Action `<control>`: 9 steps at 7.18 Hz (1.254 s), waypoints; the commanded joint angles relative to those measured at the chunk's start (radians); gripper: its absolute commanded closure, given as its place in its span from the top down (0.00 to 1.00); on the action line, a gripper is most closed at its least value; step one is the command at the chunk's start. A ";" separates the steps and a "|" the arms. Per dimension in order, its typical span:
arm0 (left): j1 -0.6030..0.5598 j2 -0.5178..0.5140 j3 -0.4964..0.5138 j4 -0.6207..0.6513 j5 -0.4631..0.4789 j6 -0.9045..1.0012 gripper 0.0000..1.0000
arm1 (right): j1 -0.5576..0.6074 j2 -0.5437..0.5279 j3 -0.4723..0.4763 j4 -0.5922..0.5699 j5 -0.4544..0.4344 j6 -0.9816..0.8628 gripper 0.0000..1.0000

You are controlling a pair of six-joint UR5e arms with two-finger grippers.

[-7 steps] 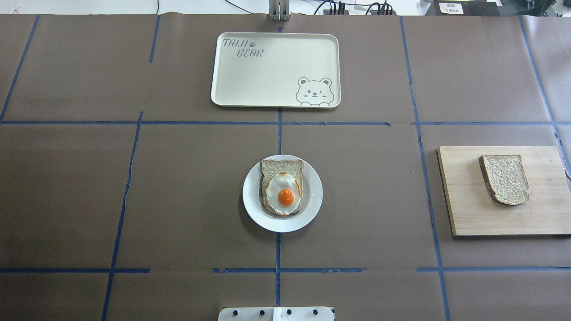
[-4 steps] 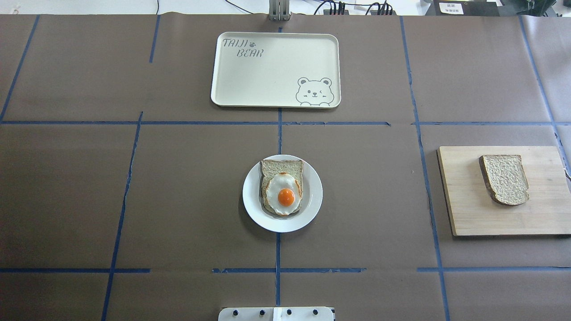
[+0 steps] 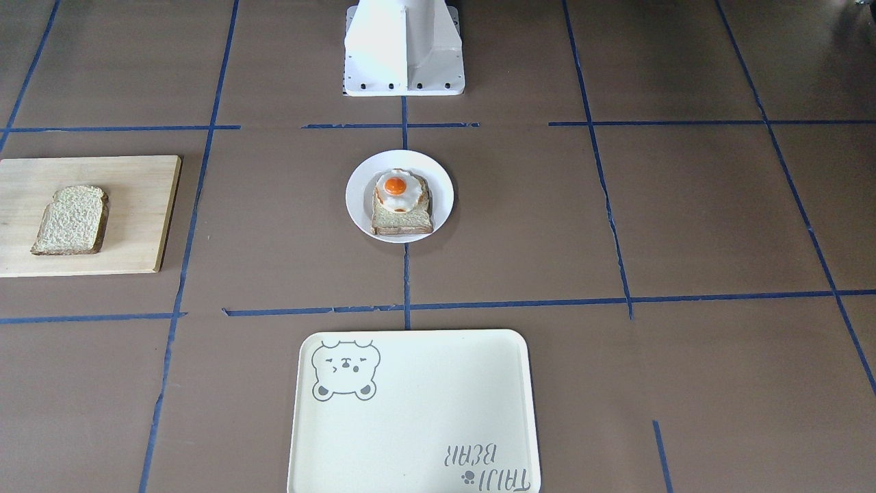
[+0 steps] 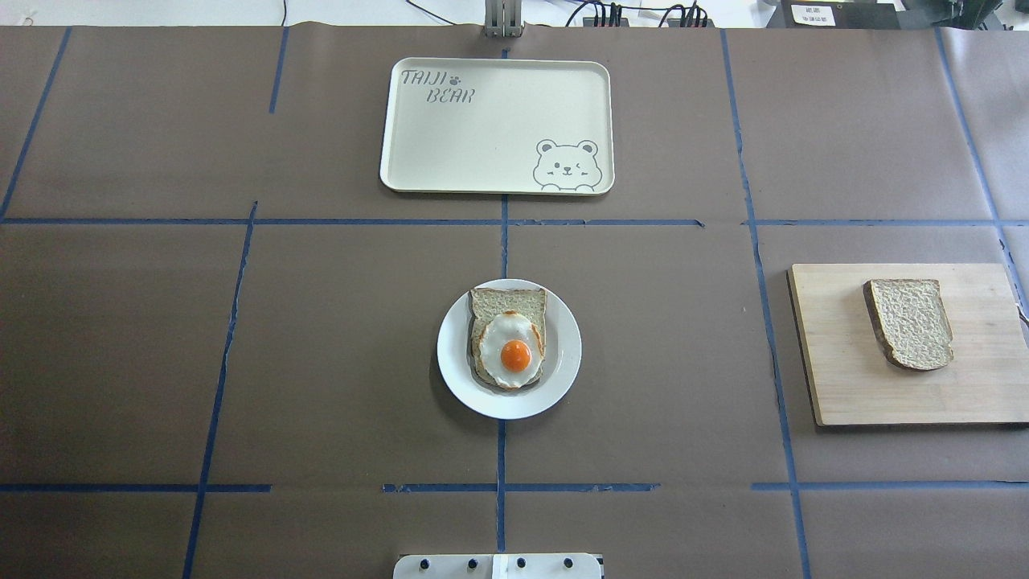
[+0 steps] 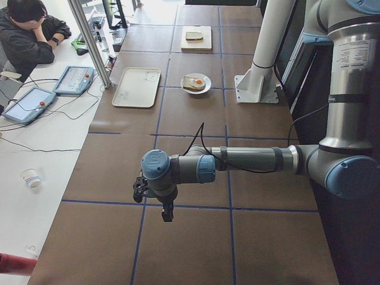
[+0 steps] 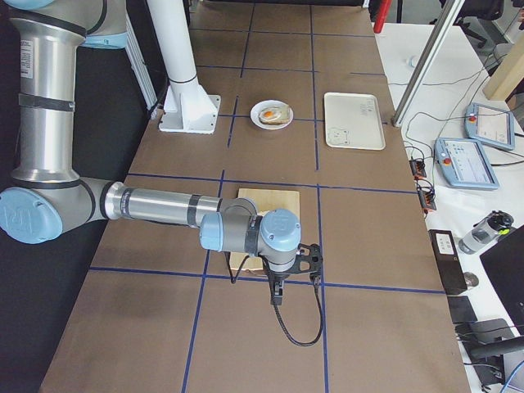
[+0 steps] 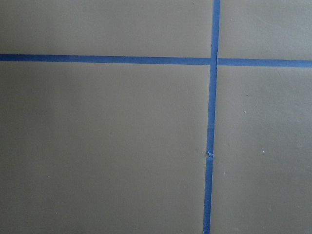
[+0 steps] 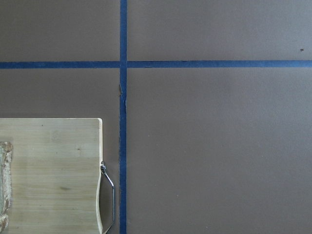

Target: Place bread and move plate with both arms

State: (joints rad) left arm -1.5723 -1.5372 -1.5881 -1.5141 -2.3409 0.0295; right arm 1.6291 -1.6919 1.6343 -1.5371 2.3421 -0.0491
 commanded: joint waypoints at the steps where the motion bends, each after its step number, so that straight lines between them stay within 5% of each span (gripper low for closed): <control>1: 0.000 -0.001 -0.001 0.002 0.000 0.000 1.00 | 0.000 0.001 0.001 0.000 0.002 0.002 1.00; 4: 0.000 -0.001 -0.006 0.002 0.000 0.000 1.00 | -0.002 0.015 0.002 0.008 0.005 0.003 1.00; 7: -0.002 0.008 -0.007 -0.008 -0.049 0.001 1.00 | -0.021 0.006 0.100 0.006 0.049 0.006 1.00; 9: -0.002 0.006 -0.007 -0.009 -0.049 0.001 1.00 | -0.118 -0.027 0.125 0.081 0.078 0.166 0.99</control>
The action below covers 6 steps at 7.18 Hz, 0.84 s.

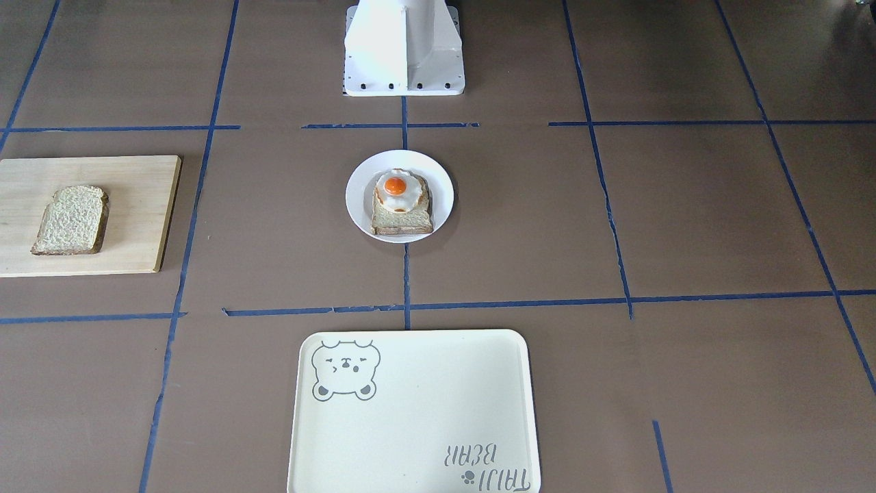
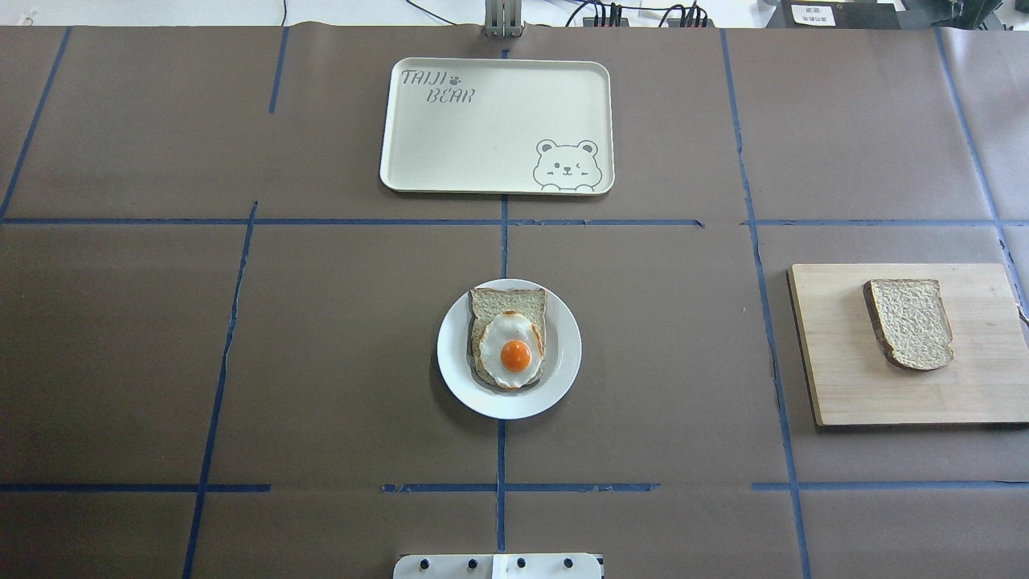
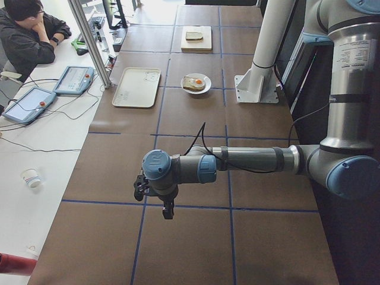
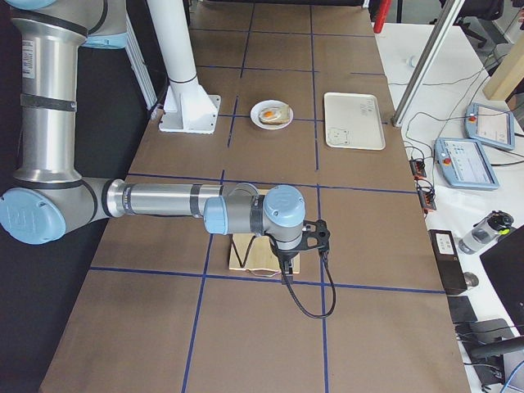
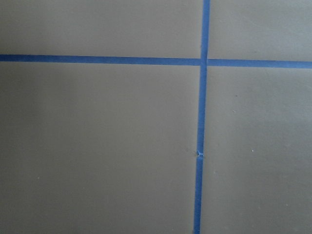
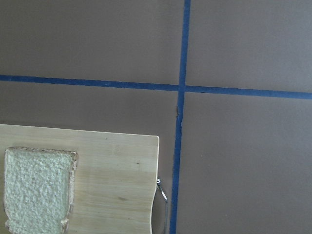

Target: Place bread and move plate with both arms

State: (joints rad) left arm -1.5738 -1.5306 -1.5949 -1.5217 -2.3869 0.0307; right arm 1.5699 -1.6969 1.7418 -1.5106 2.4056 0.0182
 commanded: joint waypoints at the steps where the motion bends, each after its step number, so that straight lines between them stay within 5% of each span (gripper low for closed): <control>1: 0.000 0.000 -0.004 -0.002 -0.005 0.000 1.00 | -0.127 -0.061 0.016 0.222 0.010 0.284 0.99; 4: 0.000 0.000 -0.005 -0.002 -0.003 0.000 1.00 | -0.368 -0.124 0.005 0.615 -0.098 0.766 1.00; 6: 0.000 0.001 -0.002 -0.003 -0.005 0.003 1.00 | -0.473 -0.115 -0.036 0.629 -0.135 0.802 0.99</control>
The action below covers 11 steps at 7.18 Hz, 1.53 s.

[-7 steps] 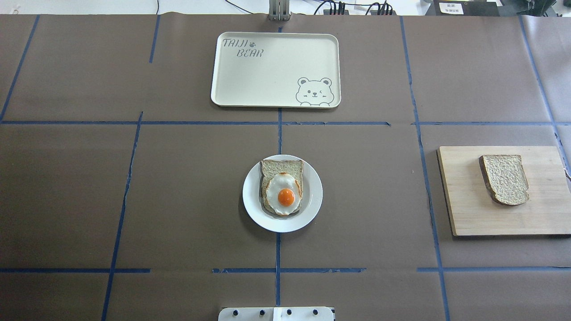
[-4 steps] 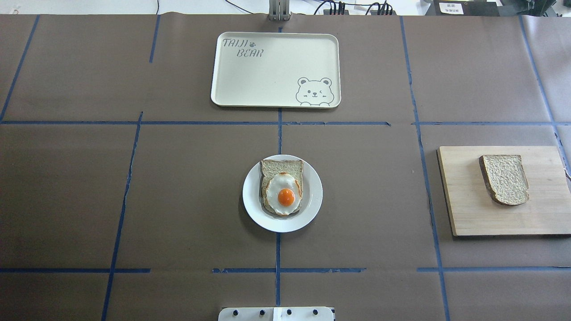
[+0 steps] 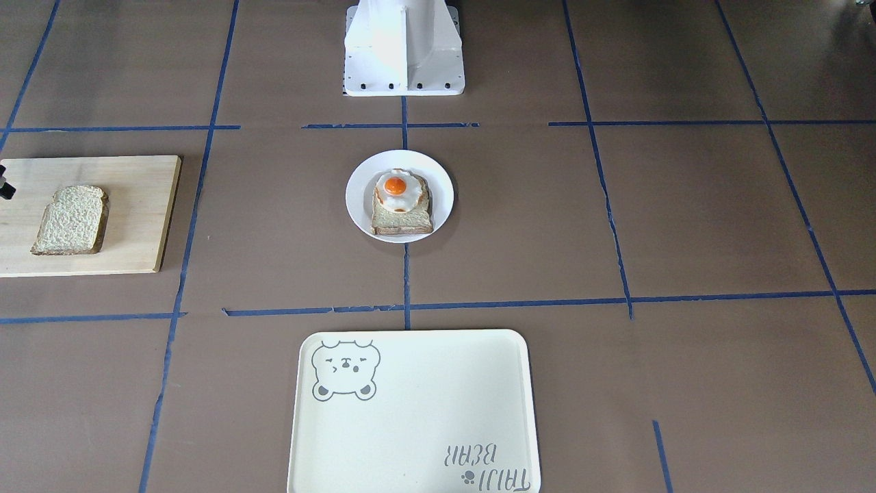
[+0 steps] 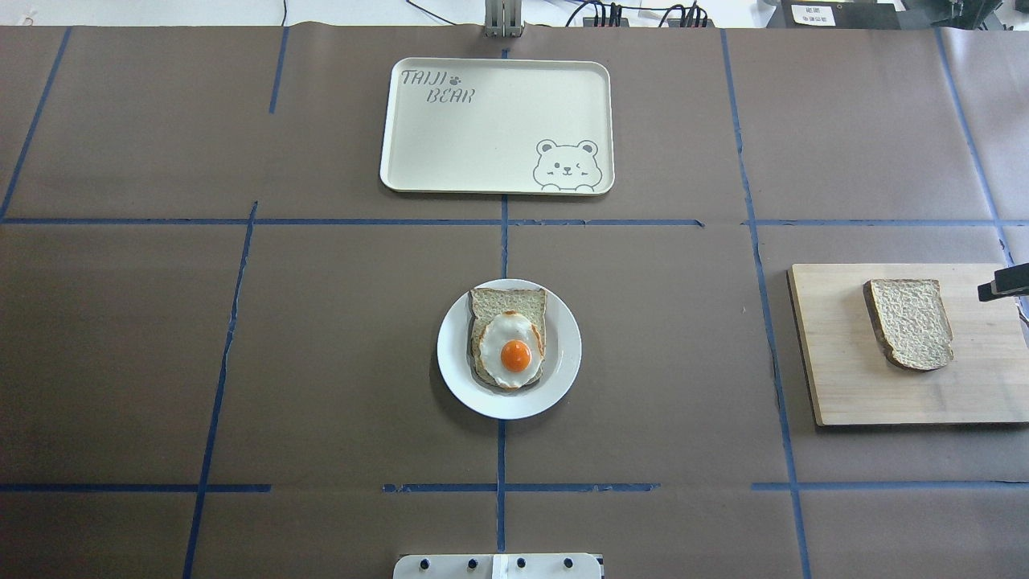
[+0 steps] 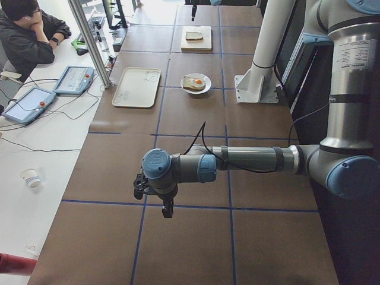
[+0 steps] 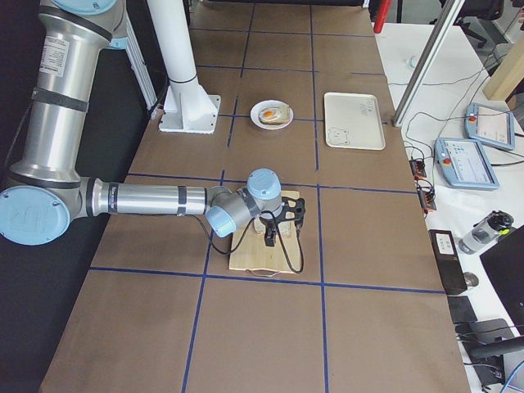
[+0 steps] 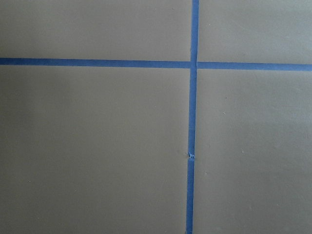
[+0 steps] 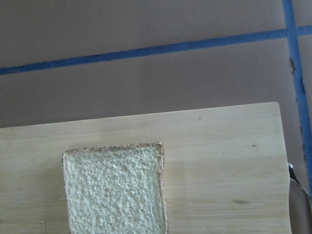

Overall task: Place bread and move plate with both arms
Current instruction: 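Lower the right gripper onto the bread slice on the wooden board and grasp it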

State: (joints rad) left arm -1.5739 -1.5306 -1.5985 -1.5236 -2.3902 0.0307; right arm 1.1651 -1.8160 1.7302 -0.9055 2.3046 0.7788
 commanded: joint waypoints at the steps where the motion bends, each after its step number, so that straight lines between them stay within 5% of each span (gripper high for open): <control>1: 0.000 0.001 0.000 0.000 -0.001 0.000 1.00 | -0.076 0.018 -0.026 0.023 -0.040 0.042 0.99; 11: -0.002 0.009 -0.027 -0.003 -0.001 0.008 1.00 | -0.133 0.078 -0.116 0.019 -0.065 0.040 0.93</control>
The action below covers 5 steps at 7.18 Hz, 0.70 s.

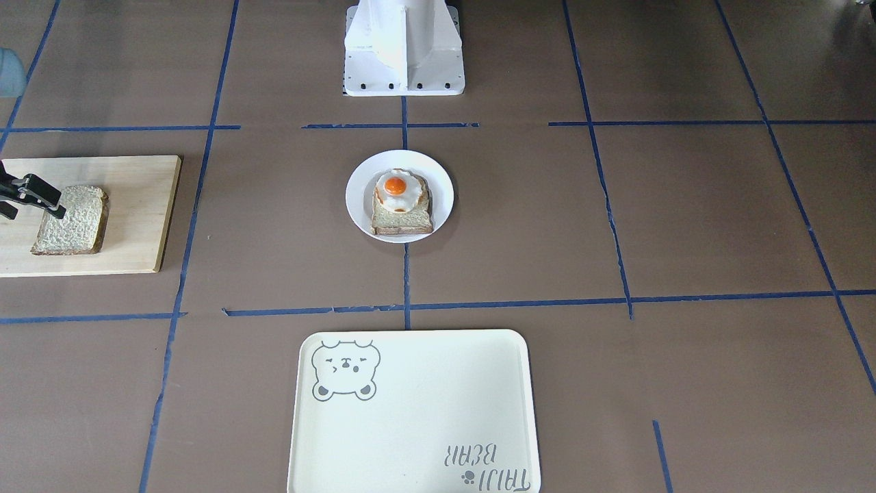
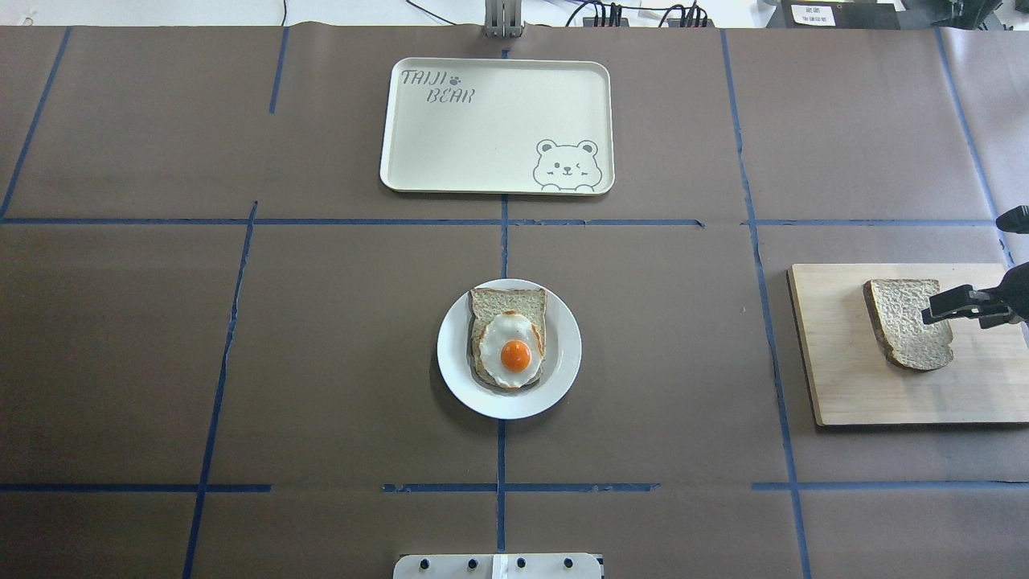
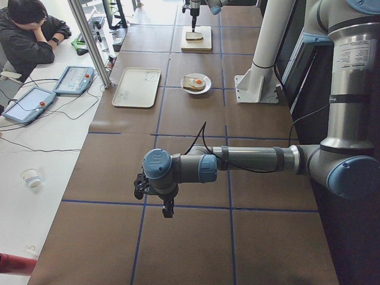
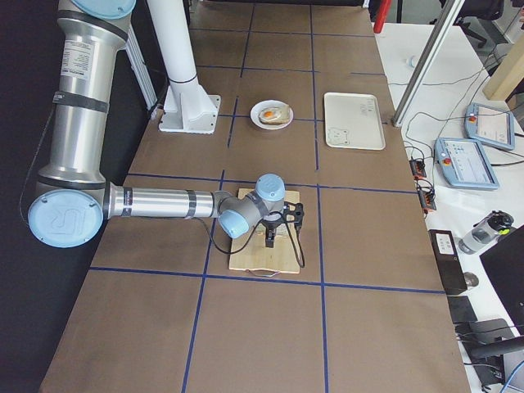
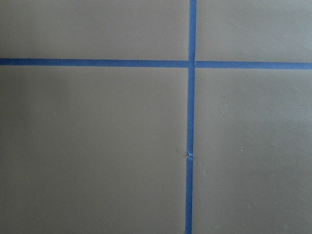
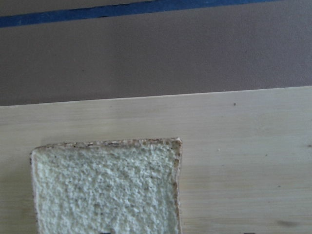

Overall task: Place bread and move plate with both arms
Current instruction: 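Lower the right gripper onto the bread slice on the wooden board and grasp it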

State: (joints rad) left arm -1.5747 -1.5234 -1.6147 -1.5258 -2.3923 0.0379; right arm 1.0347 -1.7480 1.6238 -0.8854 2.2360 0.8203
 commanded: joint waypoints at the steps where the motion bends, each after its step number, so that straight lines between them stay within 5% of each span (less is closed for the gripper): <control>1: -0.001 0.002 -0.022 -0.001 0.001 0.000 1.00 | -0.004 0.010 -0.013 -0.001 0.002 -0.001 0.93; 5: -0.001 0.003 -0.037 0.001 0.002 0.000 1.00 | -0.008 0.010 -0.029 -0.006 0.002 0.000 0.73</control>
State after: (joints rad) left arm -1.5754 -1.5213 -1.6460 -1.5249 -2.3902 0.0383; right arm 1.0284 -1.7381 1.5967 -0.8902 2.2386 0.8196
